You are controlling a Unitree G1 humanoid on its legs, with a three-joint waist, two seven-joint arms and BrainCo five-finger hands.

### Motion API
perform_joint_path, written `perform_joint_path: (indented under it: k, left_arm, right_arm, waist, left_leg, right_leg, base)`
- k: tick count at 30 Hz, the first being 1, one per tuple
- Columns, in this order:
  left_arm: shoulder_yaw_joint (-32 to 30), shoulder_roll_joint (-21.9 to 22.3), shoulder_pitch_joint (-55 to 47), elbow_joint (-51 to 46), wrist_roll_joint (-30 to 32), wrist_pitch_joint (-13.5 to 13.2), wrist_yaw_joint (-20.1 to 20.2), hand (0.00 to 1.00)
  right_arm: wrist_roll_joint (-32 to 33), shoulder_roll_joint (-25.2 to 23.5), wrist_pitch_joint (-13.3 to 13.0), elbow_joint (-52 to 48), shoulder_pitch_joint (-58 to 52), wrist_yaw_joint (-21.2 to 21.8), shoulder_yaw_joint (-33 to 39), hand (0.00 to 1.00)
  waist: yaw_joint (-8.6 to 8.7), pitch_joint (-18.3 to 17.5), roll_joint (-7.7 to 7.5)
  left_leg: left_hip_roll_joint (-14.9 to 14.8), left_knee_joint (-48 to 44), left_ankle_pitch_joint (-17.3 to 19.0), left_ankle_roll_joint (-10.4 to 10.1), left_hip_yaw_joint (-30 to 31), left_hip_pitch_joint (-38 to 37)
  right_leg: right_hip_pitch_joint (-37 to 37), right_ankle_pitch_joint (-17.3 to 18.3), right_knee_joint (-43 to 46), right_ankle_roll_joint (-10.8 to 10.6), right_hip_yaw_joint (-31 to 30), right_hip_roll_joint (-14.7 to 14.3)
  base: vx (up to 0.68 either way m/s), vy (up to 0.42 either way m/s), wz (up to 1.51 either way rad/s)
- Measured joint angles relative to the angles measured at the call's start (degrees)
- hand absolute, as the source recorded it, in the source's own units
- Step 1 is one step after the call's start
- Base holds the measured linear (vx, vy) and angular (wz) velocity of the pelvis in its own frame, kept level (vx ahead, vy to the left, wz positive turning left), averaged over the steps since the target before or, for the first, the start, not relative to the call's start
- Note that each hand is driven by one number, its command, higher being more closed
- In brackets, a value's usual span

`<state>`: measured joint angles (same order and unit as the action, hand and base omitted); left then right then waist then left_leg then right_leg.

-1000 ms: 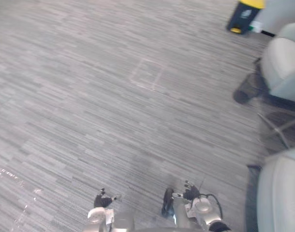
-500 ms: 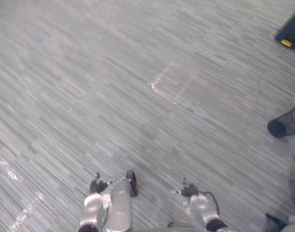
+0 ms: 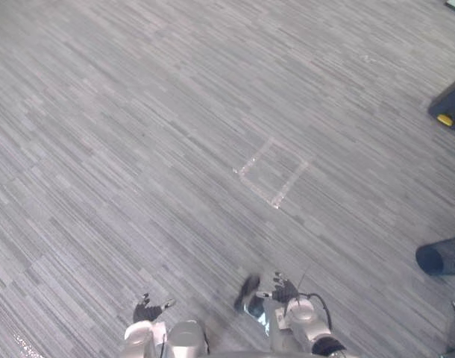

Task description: Organize the slippers on the shoe rack

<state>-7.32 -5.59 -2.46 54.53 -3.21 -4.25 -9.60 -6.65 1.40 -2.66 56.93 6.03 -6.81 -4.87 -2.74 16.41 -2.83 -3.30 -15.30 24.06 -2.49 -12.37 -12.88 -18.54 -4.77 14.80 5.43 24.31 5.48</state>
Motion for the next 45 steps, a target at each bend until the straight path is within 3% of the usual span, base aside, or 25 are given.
perform_joint_path:
  k: [2,3,6,8,9,10,13,14,15,17,19,21,23,24,25,26,29,32,33,34,35,38,40,42,45]
  left_arm:
    - [0.07,2.02,0.05,0.41,1.02,-0.07,0.1,0.0]
    - [0.42,2.91,0.1,0.88,1.22,-0.02,0.24,0.0]
    - [-0.12,4.21,0.57,1.17,2.06,0.23,1.07,0.0]
    - [-0.24,3.77,0.6,0.64,2.09,-0.05,1.15,0.0]
    - [-0.2,3.22,0.65,0.0,2.04,-0.07,1.16,0.0]
    - [-0.2,2.85,0.74,-0.58,2.05,-0.11,1.14,0.0]
    - [-0.71,2.02,1.26,-4.04,1.82,-0.77,1.38,0.0]
    - [-0.67,1.82,1.48,-4.52,1.86,-0.98,1.4,0.0]
    - [-0.79,2.14,1.45,-4.27,1.33,-1.38,1.41,0.0]
    - [-0.56,1.16,1.71,-3.28,1.67,-1.23,1.09,0.0]
    - [-0.58,0.88,1.64,-2.9,1.35,-1.2,0.99,0.0]
    - [-0.39,-0.19,1.59,-1.54,1.35,-0.86,0.99,0.0]
    - [0.79,-1.51,0.93,-0.63,1.39,-0.28,1.0,0.0]
    - [1.08,-2.0,0.41,-0.24,1.41,-0.28,0.99,0.0]
    - [1.08,-2.11,0.21,-0.01,1.41,-0.2,0.99,0.0]
    - [0.91,-2.27,-0.9,0.64,1.4,-0.02,0.95,0.0]
    - [1.05,-2.28,-1.56,1.35,1.58,0.39,0.99,0.0]
    - [1.83,-2.83,-1.13,2.4,2.27,0.81,1.06,0.0]
    - [2.42,-3.26,-0.98,2.46,3.02,0.77,1.07,0.0]
    - [3.12,-3.55,-0.94,2.52,3.11,0.75,1.09,0.0]
    - [3.32,-3.14,-0.65,2.8,3.12,0.75,1.08,0.0]
    - [5.09,-2.62,-0.57,3.07,3.19,0.66,1.36,0.0]
    - [5.23,-2.51,-0.39,3.63,3.22,0.66,2.06,0.0]
    - [5.25,-2.34,-0.21,3.44,3.23,0.68,2.23,0.0]
    - [4.84,-2.34,-0.09,2.85,3.16,0.64,2.13,0.0]
  right_arm:
    - [0.02,1.13,-0.06,-0.06,-0.06,0.0,0.46,0.0]
    - [0.03,1.51,-0.07,-0.18,0.04,0.01,1.17,0.0]
    - [0.48,1.03,0.5,-1.67,-2.12,0.06,1.8,0.0]
    - [0.71,0.57,0.48,-2.07,-3.36,0.03,1.93,0.0]
    - [1.66,0.48,0.47,-2.05,-3.54,-0.05,2.0,0.0]
    - [2.3,0.46,0.47,-2.02,-3.75,-0.1,2.0,0.0]
    - [2.39,0.08,0.49,-1.42,-1.61,-0.2,2.09,0.0]
    - [2.36,-0.2,0.43,-0.97,-0.9,-0.29,2.43,0.0]
    - [2.33,0.08,0.33,-0.17,-0.16,-0.39,2.53,0.0]
    - [2.12,-1.3,0.59,0.54,-0.21,-0.41,1.09,0.0]
    - [2.02,-1.63,0.43,0.49,-1.7,-0.24,0.59,0.0]
    - [2.01,-1.73,0.45,0.51,-1.81,0.22,0.53,0.0]
    - [1.55,-1.75,0.46,0.5,-2.22,0.54,0.2,0.0]
    - [1.47,-1.73,0.47,0.55,-2.49,0.86,0.22,0.0]
    - [1.4,-1.73,0.47,0.6,-2.76,0.99,0.23,0.0]
    - [0.28,-1.71,0.47,0.82,-2.57,1.24,0.24,0.0]
    - [-0.13,-1.27,0.51,0.83,-1.62,1.23,0.38,0.0]
    - [-0.14,-1.22,0.56,0.78,-1.29,1.2,0.47,0.0]
    - [-0.14,-1.24,0.56,0.72,-1.92,1.21,0.49,0.0]
    - [-0.15,-1.14,0.6,0.73,-2.17,1.22,0.53,0.0]
    - [-0.19,-0.76,0.64,0.72,-1.98,1.22,0.72,0.0]
    - [-0.2,-0.07,0.61,0.4,-2.06,1.19,2.72,0.0]
    - [-0.2,0.61,0.6,0.31,-2.18,1.2,2.66,0.0]
    - [-0.16,1.23,0.59,0.36,-2.22,1.17,2.42,0.0]
    - [0.0,1.38,0.64,1.71,-1.96,0.95,2.33,0.0]
  waist:
    - [0.0,-2.26,2.67]
    - [-0.02,-2.58,4.13]
    - [0.2,-2.29,5.52]
    - [0.16,-2.02,5.17]
    - [-0.17,-1.89,4.51]
    - [-0.41,-1.74,3.73]
    - [-1.86,-0.59,1.91]
    - [-2.13,-0.32,1.67]
    - [-2.45,0.06,2.4]
    - [-2.42,-0.16,0.29]
    - [-2.47,0.07,0.7]
    - [-2.94,-0.15,0.31]
    - [-2.86,-0.32,0.05]
    - [-2.6,-0.4,-0.06]
    - [-2.6,-0.43,-0.06]
    - [-2.65,-0.66,0.15]
    - [-2.31,-0.54,0.79]
    - [-2.19,-0.74,0.34]
    - [-2.02,-1.11,-0.41]
    - [-1.82,-1.25,-0.67]
    - [-1.74,-1.08,-0.01]
    - [-0.65,-2.03,1.89]
    - [-0.9,-2.74,2.93]
    - [-0.87,-2.63,4.53]
    - [-1.05,-2.16,5.14]
  left_leg:
    - [-2.36,-4.44,-0.36,-0.67,2.22,1.83]
    - [-3.92,-11.68,-1.64,-2.83,2.91,4.41]
    - [-7.13,-35.61,-13.35,-5.85,4.78,12.46]
    - [-9.93,-47.3,-10.6,-5.46,2.41,16.84]
    - [-11.44,-49.35,-8.71,-2.57,0.67,20.06]
    - [-11.67,-48.27,-7.4,-0.9,0.1,22.66]
    - [-9.03,-34.1,-2.98,-0.23,2.38,31.05]
    - [-7.94,-27.22,-3.71,-0.91,4.91,31.94]
    - [-6.73,-16.72,-12.77,-3.82,11.04,30.9]
    - [-5.06,-18.47,-9.32,-2.2,7.13,28.21]
    - [-5.07,-21.67,-6.29,-1.11,4.82,26.67]
    - [-4.97,-21.22,-3.73,1.55,-0.45,22.81]
    - [-4.03,-17.41,-3.02,2.82,-4.86,17.93]
    - [-3.94,-15.21,-2.92,3.0,-7.16,15.48]
    - [-3.99,-14.62,-2.92,3.0,-7.91,14.85]
    - [-4.54,-12.66,-2.97,2.98,-11.02,12.82]
    - [-6.3,-9.29,-3.24,2.48,-17.27,9.75]
    - [-7.4,-6.92,-3.93,1.06,-21.49,7.05]
    - [-7.09,-6.61,-3.69,-0.49,-21.48,5.97]
    - [-7.01,-6.25,-3.08,-2.35,-20.99,4.79]
    - [-7.21,-5.87,-2.75,-3.19,-20.48,4.42]
    - [-10.15,-6.03,-0.79,-5.96,-18.46,3.11]
    - [-14.86,-15.23,-0.18,-4.63,-15.67,5.21]
    - [-19.52,-29.2,-4.26,-1.35,-11.04,10.6]
    - [-19.62,-41.64,-3.52,-3.31,-4.43,18.84]
  right_leg:
    - [-1.48,5.05,5.6,-0.3,0.83,-0.18]
    - [-0.93,7.96,7.83,-0.17,1.9,-0.39]
    - [6.89,12.01,5.15,-1.22,0.71,-2.15]
    - [13.36,13.49,1.79,-1.89,-1.02,-3.32]
    - [17.06,14.51,-0.54,-2.52,-2.18,-3.53]
    - [19.01,14.66,-1.8,-2.91,-3.42,-3.44]
    - [21.84,14.88,-2.35,-4.76,-9.55,-0.85]
    - [21.62,15.48,-1.26,-6.06,-11.6,0.28]
    - [21.5,17.43,0.8,-9.89,-15.01,0.8]
    - [21.41,17.98,3.07,-10.83,-17.76,3.36]
    - [20.75,17.4,7.06,-10.61,-17.37,3.69]
    - [16.36,17.27,17.88,-11.02,-16.72,6.93]
    - [12.78,17.24,28.35,-10.15,-9.07,10.87]
    - [12.27,16.91,30.16,-7.36,-1.95,13.18]
    - [12.2,17.02,30.21,-6.9,0.46,13.72]
    - [11.77,18.01,28.67,-6.09,7.08,14.41]
    - [9.9,17.86,18.16,-6.56,16.56,13.06]
    - [8.17,11.25,4.58,-5.59,24.23,12.81]
    - [8.54,6.37,0.89,-4.94,24.6,12.94]
    - [8.72,2.1,1.31,-1.0,24.45,13.05]
    - [8.61,2.7,2.66,0.17,23.87,12.6]
    - [6.58,11.06,10.94,-0.73,22.3,11.4]
    - [6.74,14.63,12.78,-0.47,21.46,8.02]
    - [8.77,15.01,9.87,0.11,20.64,3.79]
    - [13.6,14.71,4.12,0.42,17.29,0.18]
  base:
    - [0.67,-0.165,0.38]
    - [0.83,-0.191,0.14]
    - [0.63,-0.095,-0.17]
    - [0.53,0.013,-0.34]
    - [0.47,0.083,-0.28]
    - [0.53,0.158,-0.56]
    - [0.43,0.305,-0.91]
    - [0.36,0.436,-1.36]
    - [0.34,0.421,-1.18]
    - [0.28,0.325,-0.85]
    - [0.34,0.39,-0.72]
    - [0.25,0.342,-0.87]
    - [0.19,0.219,-0.79]
    - [0.13,0.113,-0.71]
    - [0.11,0.087,-1.03]
    - [0.07,0.052,-0.98]
    - [0.14,0.008,-1.23]
    - [0.2,-0.104,-0.77]
    - [0.32,-0.193,-0.48]
    - [0.27,-0.157,-0.29]
    - [0.21,-0.116,-0.31]
    - [0.26,-0.185,-0.31]
    - [0.3,-0.171,-0.55]
    - [0.23,-0.129,-0.51]
    - [0.21,-0.005,-0.58]
